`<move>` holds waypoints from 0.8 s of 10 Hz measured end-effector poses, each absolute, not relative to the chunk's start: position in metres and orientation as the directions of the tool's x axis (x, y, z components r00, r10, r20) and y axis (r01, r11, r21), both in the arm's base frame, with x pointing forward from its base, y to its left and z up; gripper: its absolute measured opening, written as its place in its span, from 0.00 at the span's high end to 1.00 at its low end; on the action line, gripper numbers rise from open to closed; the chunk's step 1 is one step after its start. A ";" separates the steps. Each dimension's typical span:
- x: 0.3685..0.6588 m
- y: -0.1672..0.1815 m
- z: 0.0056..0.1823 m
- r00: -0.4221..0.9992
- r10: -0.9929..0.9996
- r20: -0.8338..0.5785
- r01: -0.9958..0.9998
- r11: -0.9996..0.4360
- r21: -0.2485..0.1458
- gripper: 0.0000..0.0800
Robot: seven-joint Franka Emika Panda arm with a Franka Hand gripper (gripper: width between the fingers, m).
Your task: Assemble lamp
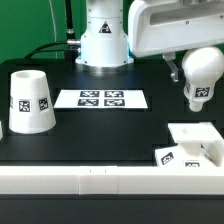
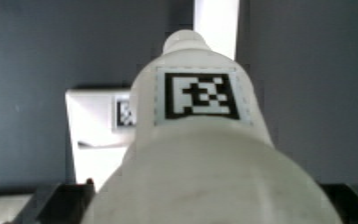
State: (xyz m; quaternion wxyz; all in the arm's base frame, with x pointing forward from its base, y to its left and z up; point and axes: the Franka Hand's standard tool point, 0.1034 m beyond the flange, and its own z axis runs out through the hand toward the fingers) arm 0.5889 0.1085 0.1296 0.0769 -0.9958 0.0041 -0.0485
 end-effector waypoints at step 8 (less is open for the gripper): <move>0.611 0.089 0.152 0.905 0.008 0.425 0.058 -0.993 -0.105 0.28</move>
Offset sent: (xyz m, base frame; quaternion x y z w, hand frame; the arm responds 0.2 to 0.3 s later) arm 0.0223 -0.0168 0.0383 -0.0265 0.1525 -0.0346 0.9873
